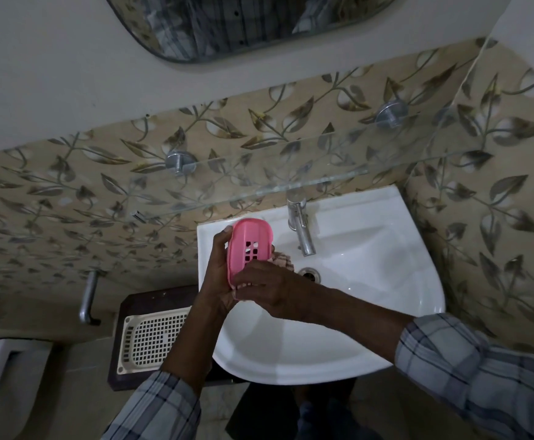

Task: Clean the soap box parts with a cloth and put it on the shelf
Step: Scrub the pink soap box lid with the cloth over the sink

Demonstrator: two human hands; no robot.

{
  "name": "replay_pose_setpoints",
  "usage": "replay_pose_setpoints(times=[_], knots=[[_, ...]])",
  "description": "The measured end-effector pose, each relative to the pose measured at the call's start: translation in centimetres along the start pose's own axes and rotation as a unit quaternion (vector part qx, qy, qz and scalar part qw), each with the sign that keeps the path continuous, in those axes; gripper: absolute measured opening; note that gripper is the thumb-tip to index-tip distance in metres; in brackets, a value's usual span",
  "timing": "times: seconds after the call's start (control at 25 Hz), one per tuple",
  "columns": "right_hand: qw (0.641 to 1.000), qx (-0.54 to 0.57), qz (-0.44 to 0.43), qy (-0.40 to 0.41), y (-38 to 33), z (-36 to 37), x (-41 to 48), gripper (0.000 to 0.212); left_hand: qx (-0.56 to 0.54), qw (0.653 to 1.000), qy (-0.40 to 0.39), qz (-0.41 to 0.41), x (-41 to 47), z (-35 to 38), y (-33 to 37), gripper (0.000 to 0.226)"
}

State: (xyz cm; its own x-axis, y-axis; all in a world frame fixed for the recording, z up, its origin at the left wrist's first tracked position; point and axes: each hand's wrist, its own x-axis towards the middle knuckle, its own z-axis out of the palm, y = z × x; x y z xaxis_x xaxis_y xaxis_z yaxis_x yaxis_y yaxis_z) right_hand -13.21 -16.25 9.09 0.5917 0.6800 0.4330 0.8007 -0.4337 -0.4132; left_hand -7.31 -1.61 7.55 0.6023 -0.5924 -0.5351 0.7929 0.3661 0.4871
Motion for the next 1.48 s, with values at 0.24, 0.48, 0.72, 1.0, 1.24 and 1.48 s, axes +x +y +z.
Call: replay_pose_setpoints(times=[0.24,0.48,0.72,1.0,1.24,1.48], knots=[[0.98,0.105,0.164,0.042,1.0,-4.0,1.0,0.024,0.013,0.999,0.024,0.044,0.2,-1.3,0.4,0.074],[0.979,0.064,0.165,-0.099,-0.2,-3.1,0.4,0.016,0.006,0.998,-0.005,0.066,-0.1,-1.2,1.3,0.086],[0.855,0.232,0.429,0.176,1.7,-7.3,0.2,0.019,-0.059,0.993,-0.021,0.098,-0.4,-3.0,0.9,0.085],[0.841,0.264,0.421,0.214,1.7,-10.6,5.8,0.05,-0.089,0.994,-0.064,0.017,0.3,-2.0,-1.0,0.075],[0.935,0.108,0.336,0.043,2.0,-8.6,3.7,0.025,-0.102,0.988,-0.114,-0.013,0.1,-2.7,-3.1,0.08],[0.897,0.129,0.424,0.008,-0.6,-1.4,-1.6,0.109,-0.08,0.994,-0.074,0.013,0.2,-2.3,-4.1,0.076]])
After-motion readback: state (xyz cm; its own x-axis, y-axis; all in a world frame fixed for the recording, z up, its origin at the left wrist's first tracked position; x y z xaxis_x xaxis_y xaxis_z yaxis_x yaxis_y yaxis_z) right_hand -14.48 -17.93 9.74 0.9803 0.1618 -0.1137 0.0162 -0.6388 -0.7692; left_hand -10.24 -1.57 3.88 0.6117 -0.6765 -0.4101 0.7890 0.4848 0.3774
